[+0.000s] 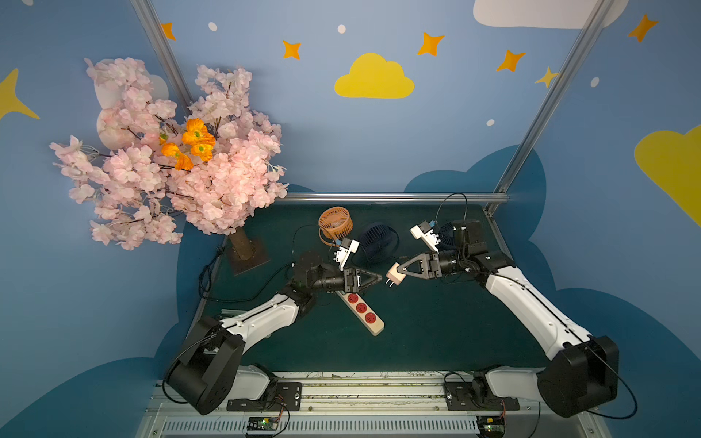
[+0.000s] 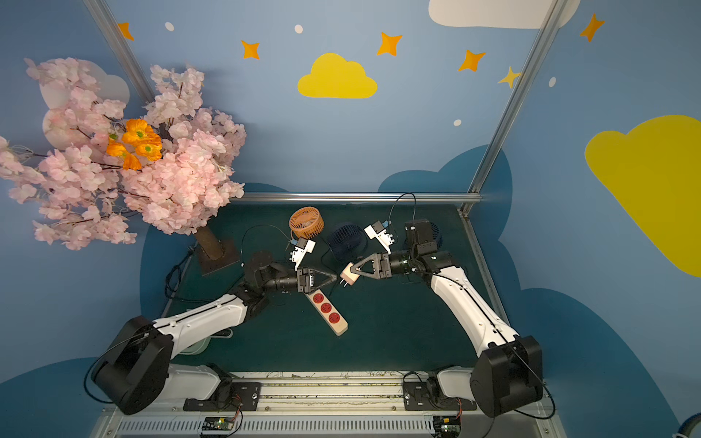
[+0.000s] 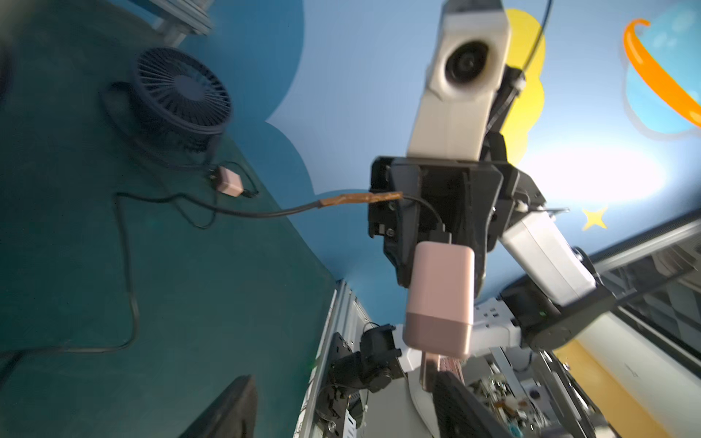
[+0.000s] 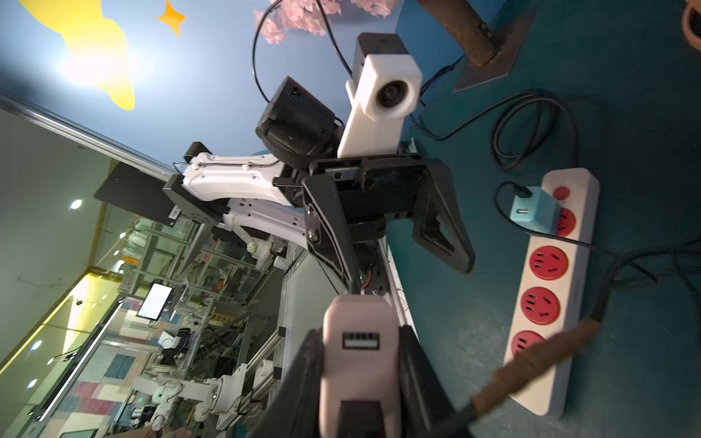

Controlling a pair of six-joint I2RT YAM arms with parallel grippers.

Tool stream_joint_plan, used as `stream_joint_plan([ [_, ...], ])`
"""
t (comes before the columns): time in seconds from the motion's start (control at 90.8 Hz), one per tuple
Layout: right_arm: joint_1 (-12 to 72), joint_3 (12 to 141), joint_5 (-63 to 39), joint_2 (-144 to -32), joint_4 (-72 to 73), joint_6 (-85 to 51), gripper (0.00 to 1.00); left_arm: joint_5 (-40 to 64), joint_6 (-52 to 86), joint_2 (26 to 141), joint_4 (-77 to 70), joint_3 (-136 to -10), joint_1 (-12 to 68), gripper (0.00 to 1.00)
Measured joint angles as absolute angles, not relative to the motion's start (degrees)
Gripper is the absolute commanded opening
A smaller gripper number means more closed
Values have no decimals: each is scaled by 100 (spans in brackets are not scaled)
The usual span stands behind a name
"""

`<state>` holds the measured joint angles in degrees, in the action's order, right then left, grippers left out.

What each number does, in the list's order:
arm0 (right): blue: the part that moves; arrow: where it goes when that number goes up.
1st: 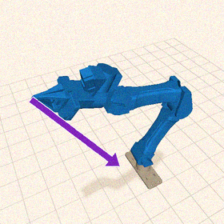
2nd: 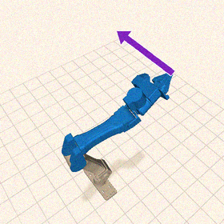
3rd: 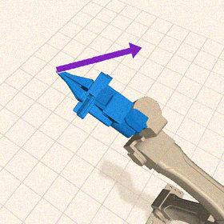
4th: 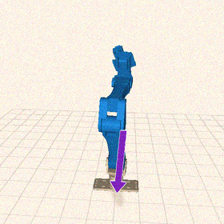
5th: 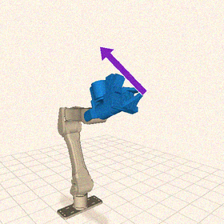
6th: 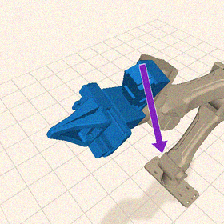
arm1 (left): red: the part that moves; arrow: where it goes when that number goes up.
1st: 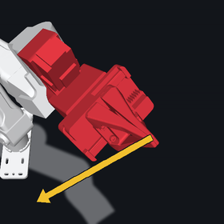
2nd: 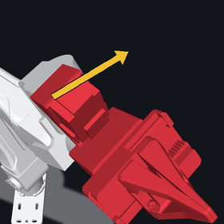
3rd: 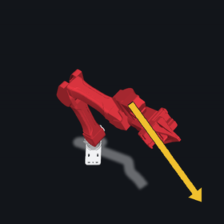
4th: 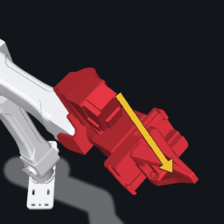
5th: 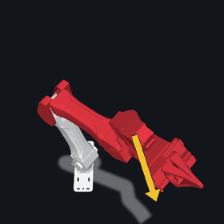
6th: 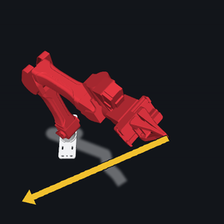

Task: Plug the desk fan into the power strip
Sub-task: Insert the plug into the socket.

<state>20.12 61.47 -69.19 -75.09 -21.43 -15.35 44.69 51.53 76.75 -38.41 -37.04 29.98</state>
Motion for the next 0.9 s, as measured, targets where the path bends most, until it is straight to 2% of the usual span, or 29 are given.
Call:
stream_joint_plan([
  [0.176, 2427, 5629, -5103, -7166, -1662, -2069, 2, 3059, 4541, 6580, -2010, -3542, 2915, 76],
  [0.33, 3651, 5452, -2840, -7070, -1533, -2064, 2, 1935, 4401, 5957, -1396, -3120, 2821, 67],
  [0.507, 5164, 5435, -642, -7443, -1299, -2056, 1, 1428, 4578, 6390, -1131, -2709, 2753, 58],
  [0.65, 5784, 5454, 377, -8073, -1017, -2106, 0, 1197, 4727, 6501, -1118, -2425, 2700, 53],
  [0.903, 6040, 5610, 1256, -8866, -578, -2185, 0, 1271, 4871, 7102, -1599, -2303, 2381, 51],
])
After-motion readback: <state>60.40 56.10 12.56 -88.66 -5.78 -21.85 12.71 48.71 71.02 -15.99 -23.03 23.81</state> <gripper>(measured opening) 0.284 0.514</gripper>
